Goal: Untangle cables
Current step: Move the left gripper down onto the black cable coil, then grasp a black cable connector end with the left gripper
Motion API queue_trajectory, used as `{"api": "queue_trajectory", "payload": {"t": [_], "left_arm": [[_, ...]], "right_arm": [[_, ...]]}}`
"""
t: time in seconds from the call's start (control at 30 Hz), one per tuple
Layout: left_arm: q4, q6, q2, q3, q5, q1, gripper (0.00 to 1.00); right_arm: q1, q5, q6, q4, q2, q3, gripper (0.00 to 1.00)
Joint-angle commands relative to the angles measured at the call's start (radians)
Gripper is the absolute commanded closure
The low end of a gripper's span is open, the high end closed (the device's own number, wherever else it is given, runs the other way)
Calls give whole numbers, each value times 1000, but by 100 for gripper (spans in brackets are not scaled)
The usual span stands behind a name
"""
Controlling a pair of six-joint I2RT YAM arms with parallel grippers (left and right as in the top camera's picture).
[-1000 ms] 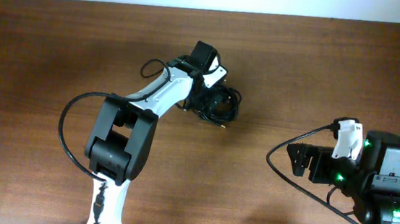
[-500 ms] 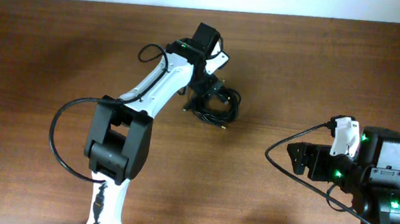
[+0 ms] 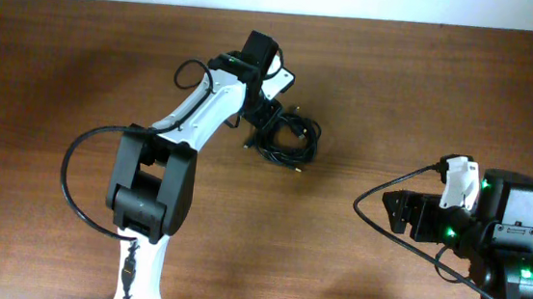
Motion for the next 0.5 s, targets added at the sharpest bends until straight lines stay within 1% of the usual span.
{"api": "queue_trajectory", "payload": {"t": [0.0,0.1,0.17,0.2,0.3,0.33,0.37,0.4,0.47], "left_arm": [[6,-6,7,-15,34,1,41],[6,-6,18,-17,53,-2,40],[20,-6,19,-38,53,-4,42],[36,-6,19,-57,52,-4,47],[55,-6,19,-80,52,-4,48],[58,-6,19,-80,52,-4,66],[58,-6,19,-80,52,-4,80],[59,-6,19,-80,52,-4,81],[60,-6,19,-80,52,-4,71]], "right_arm": [[-5,9,-4,-2,-10,19,9],[-5,9,-5,-2,-10,19,9],[-5,9,-5,-2,-10,19,9],[-5,9,-5,-2,-10,19,9],[-5,10,-5,-2,-10,19,9],[-5,10,-4,-2,-10,19,9],[-5,9,-4,-2,-10,19,9],[-5,10,-5,-2,-10,19,9],[-5,10,-5,-2,-10,19,9]]}}
